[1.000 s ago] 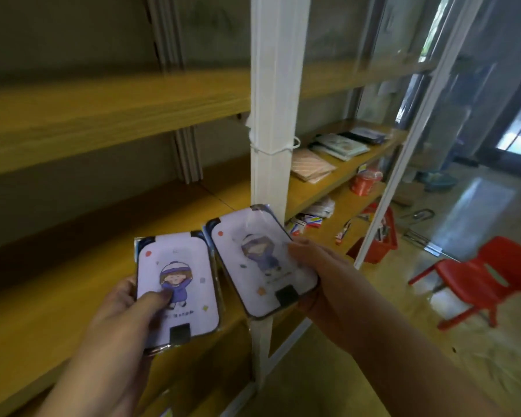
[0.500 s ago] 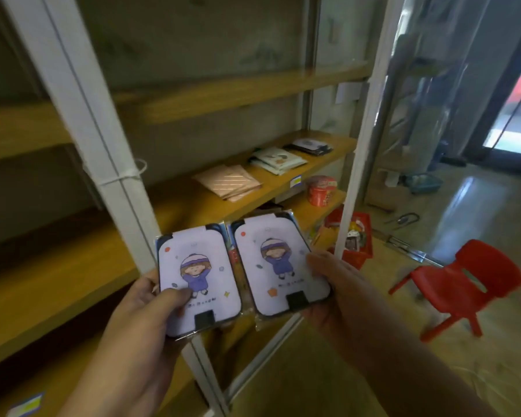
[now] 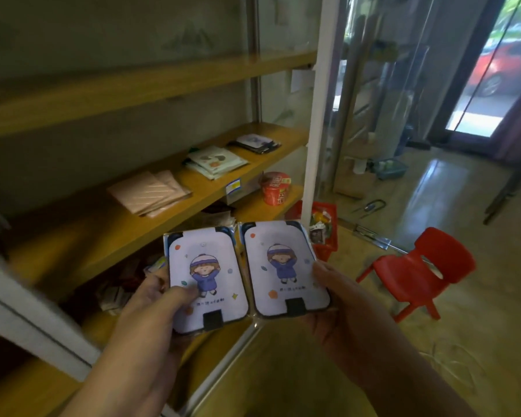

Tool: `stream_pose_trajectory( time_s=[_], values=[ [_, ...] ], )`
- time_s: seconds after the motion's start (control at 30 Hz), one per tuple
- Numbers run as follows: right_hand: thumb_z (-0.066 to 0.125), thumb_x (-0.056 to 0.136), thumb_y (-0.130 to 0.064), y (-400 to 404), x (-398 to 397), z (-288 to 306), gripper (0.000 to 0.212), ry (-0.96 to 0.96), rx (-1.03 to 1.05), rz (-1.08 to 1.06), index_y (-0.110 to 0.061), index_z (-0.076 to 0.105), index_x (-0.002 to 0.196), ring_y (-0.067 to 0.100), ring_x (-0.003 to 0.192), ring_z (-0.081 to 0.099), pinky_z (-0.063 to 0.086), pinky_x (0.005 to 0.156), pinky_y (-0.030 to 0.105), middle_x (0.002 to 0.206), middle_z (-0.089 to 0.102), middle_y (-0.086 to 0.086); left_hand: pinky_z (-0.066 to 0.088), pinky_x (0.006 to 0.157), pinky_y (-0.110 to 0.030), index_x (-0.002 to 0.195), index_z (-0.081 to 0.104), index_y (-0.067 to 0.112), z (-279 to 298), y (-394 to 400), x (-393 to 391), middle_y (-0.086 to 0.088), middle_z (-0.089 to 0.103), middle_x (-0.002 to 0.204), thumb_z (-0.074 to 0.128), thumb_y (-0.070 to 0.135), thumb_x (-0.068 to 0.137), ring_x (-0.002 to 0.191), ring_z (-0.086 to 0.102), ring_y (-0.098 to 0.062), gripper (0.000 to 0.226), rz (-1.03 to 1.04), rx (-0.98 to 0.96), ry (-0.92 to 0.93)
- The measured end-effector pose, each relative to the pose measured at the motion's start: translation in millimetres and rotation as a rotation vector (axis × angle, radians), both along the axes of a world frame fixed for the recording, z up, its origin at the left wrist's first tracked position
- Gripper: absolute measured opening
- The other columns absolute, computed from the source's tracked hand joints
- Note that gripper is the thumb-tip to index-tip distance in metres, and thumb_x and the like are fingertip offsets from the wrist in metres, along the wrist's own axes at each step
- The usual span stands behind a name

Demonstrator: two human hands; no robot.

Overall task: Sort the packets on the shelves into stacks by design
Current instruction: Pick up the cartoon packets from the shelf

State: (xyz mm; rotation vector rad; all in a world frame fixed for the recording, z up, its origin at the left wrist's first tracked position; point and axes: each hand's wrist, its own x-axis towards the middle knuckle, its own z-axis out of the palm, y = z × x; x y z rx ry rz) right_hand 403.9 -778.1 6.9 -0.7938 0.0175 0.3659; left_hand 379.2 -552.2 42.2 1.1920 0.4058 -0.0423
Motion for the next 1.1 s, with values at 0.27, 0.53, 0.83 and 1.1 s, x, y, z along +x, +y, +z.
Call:
stream_pose_trajectory(
  time_s=[0.27,0.53,0.83,1.1],
  values=[
    [0.059,0.095,-0.012,-29.3,72.1,4.9,0.027,0.051,-0.011,-0.110,0.002,0.069,0.116,0.038,0.101,0.071,0.062,0.070,0.036,0.120,0.067,0.029,0.051,0.038,-0.029,0.125,0.062,0.020,-15.9,-26.1,95.5,-0.017,0.078,0.098,0.060,0.007,0.090,0.058,0.073,-0.027,0.037,-0.086,-0.052,-0.026],
    [0.057,0.094,-0.016,-13.1,202.9,24.0,0.038,0.071,-0.110,-0.123,0.000,0.061,0.128,0.038,0.108,0.067,0.063,0.075,0.036,0.124,0.067,0.026,0.055,0.065,-0.043,0.122,0.061,0.031,-10.9,-7.1,226.0,-0.012,0.080,0.095,0.057,0.006,0.096,0.086,0.074,-0.044,0.037,-0.048,-0.054,-0.080],
    [0.052,0.096,-0.014,2.3,322.1,10.2,0.037,0.022,-0.165,-0.067,0.001,0.062,0.128,0.046,0.120,0.058,0.050,0.096,0.054,0.128,0.063,0.028,0.061,0.063,-0.040,0.131,0.057,0.029,-12.1,-2.4,336.0,-0.010,0.080,0.098,0.057,0.008,0.097,0.087,0.077,-0.032,0.040,-0.051,-0.030,0.005],
    [0.058,0.094,-0.015,-34.4,438.0,-0.7,0.036,0.028,-0.192,0.014,0.000,0.061,0.127,0.041,0.113,0.065,0.060,0.081,0.039,0.123,0.066,0.027,0.063,0.061,-0.038,0.123,0.060,0.029,-23.2,-28.9,431.7,-0.006,0.081,0.093,0.055,0.008,0.098,0.082,0.078,-0.024,0.034,0.091,0.005,0.040]
  ],
)
